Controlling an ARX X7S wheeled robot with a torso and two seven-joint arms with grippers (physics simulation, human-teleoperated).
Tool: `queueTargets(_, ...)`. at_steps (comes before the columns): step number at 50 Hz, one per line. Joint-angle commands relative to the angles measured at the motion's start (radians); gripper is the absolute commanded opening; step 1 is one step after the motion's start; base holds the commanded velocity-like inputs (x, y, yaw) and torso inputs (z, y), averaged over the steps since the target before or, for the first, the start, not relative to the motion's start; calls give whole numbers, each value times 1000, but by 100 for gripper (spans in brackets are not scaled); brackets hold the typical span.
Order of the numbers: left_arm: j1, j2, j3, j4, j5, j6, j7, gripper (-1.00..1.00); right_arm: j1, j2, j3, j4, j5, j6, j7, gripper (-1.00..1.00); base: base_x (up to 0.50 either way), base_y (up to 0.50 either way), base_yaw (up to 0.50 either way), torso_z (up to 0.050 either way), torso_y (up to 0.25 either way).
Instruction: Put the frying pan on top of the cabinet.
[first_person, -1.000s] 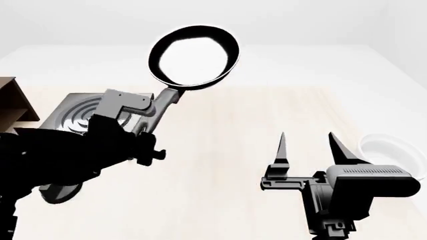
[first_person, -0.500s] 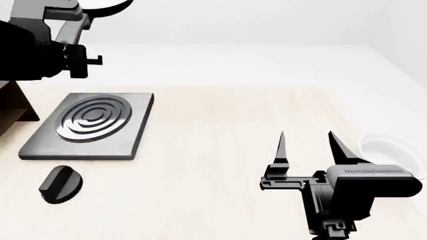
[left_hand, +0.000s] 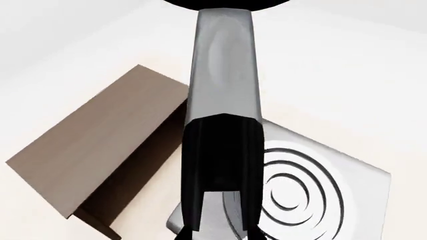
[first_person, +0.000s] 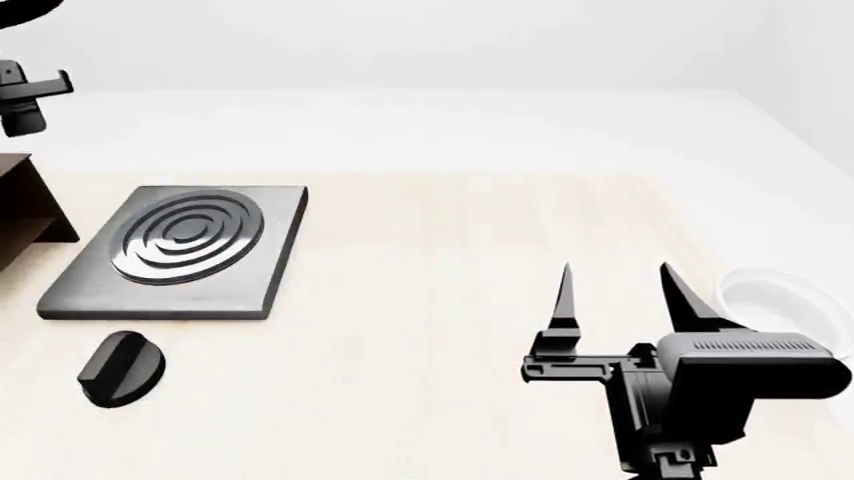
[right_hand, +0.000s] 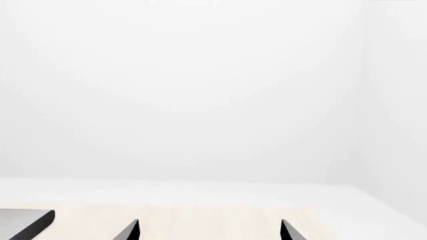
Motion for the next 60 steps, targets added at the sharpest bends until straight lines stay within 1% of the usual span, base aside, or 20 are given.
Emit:
queueTargets(1,-27,-22,-245,-30,200,-5,-145,-100,-3,5,1,-7,3,1,7,100,0,0,0,0,0)
queueTargets(2,-26,-24,-266,-30,225,-17,-182,-100,-3,6,0,-6,3,0,7,100,0,0,0,10,0)
queueTargets(3,-22,-27,-300,-30,226,-4,-164,-100,-3,6,-1,-5,2,0,8,100,0,0,0,0,0)
queueTargets(5,-19,-31,-356,-30,254,-12,-198,-100,-3,6,-2,-6,3,-1,8,100,0,0,0,0,0)
queueTargets(7,-15,-37,-437,-30,279,-20,-253,-100,-3,7,-1,-11,4,2,11,100,0,0,0,0,0)
queueTargets(10,-10,-34,-499,-30,342,-16,-262,-100,-2,9,0,-14,5,5,13,100,0,0,0,0,3)
queueTargets(11,-4,-36,-530,-30,358,-8,-284,-100,-2,10,1,-15,6,5,13,100,0,0,0,0,0)
queueTargets(16,16,-33,-615,-30,452,-10,-287,-100,-2,12,2,-15,9,4,15,100,0,0,0,0,0)
queueTargets(21,22,-22,-651,-30,535,-14,-248,-100,-2,14,3,-15,11,3,17,100,0,0,-1,0,2)
queueTargets(28,32,-16,-692,-30,608,-13,-221,-100,-7,15,2,-15,12,-4,19,100,0,0,-1,1,0)
queueTargets(39,66,-24,-762,-30,663,-9,-241,-100,-12,18,1,-9,14,-13,22,100,0,0,0,0,1)
queueTargets(44,77,-37,-812,-30,666,-11,-265,-100,-11,19,-1,-7,14,-15,23,100,0,0,-1,2,0)
queueTargets(47,80,-39,-823,-30,675,-7,-258,-100,-11,20,-2,-8,15,-14,25,100,0,0,-1,0,3)
queueTargets(51,81,-28,-797,-30,696,0,-208,-100,-10,20,-4,-8,15,-14,26,100,0,0,-1,0,0)
queueTargets(52,80,-24,-781,-30,703,4,-179,-100,-10,21,-6,-9,14,-14,26,100,0,0,0,0,0)
queueTargets(60,84,-25,-790,-30,707,15,-193,-100,-13,22,-6,-6,16,-20,29,100,0,0,0,0,-19)
